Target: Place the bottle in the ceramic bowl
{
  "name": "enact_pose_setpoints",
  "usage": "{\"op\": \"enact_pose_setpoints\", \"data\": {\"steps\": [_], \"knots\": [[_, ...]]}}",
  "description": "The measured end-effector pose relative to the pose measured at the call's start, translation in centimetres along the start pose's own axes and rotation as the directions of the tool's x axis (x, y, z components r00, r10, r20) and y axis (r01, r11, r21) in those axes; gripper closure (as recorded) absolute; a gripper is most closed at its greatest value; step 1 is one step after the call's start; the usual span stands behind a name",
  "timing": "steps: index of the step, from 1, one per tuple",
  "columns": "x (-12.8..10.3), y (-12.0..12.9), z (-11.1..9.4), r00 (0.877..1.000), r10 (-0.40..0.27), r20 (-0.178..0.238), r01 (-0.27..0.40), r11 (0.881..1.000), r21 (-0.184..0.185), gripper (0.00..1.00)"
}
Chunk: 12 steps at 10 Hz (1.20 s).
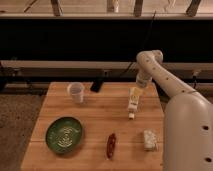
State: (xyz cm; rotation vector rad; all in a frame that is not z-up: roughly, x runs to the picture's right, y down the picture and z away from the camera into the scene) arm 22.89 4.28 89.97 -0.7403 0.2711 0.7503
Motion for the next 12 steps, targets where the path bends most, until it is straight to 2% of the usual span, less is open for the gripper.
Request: {"op": "enact_pose_setpoints", "data": {"steps": [2,4,8,10,12], "knots": [[-0.2,0.3,0.1,0.997,0.073,0.007,-0.073,0.997,0.006,0.2],[-1.1,0.6,0.1,0.994,0.107,0.027,-0.108,0.994,0.013,0.2],[-3.2,1.2,0.4,0.988,0.138,0.062,-0.14,0.99,0.02,0.2],[-3.7,1.2,0.8,0.986,0.15,0.066,-0.152,0.988,0.033,0.2],[-3.6,0.9,1.4,0.983,0.175,0.052,-0.178,0.982,0.06,0.2]]}}
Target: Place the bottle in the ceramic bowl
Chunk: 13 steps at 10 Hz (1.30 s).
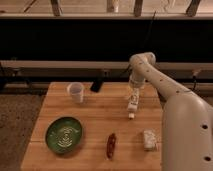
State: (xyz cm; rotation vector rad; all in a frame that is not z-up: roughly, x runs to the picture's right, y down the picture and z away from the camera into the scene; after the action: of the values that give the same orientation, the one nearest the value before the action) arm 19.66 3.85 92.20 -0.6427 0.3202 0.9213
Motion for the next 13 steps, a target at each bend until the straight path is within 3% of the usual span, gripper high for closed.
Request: {"op": "enact_pose_setpoints", "data": {"steps": [4,8,9,13], "knots": [[0.7,-0.1,1.6,0.999,0.019,-0.04,-0.018,0.999,0.026,0.2],[0.8,0.5,3.0,0.998,0.016,-0.066,-0.016,1.0,0.0,0.2],[0.8,0.7,3.4,0.997,0.011,-0.072,-0.012,1.0,-0.009,0.24],[0.6,1.0,3.7,0.998,-0.022,-0.059,0.018,0.998,-0.065,0.65]]}}
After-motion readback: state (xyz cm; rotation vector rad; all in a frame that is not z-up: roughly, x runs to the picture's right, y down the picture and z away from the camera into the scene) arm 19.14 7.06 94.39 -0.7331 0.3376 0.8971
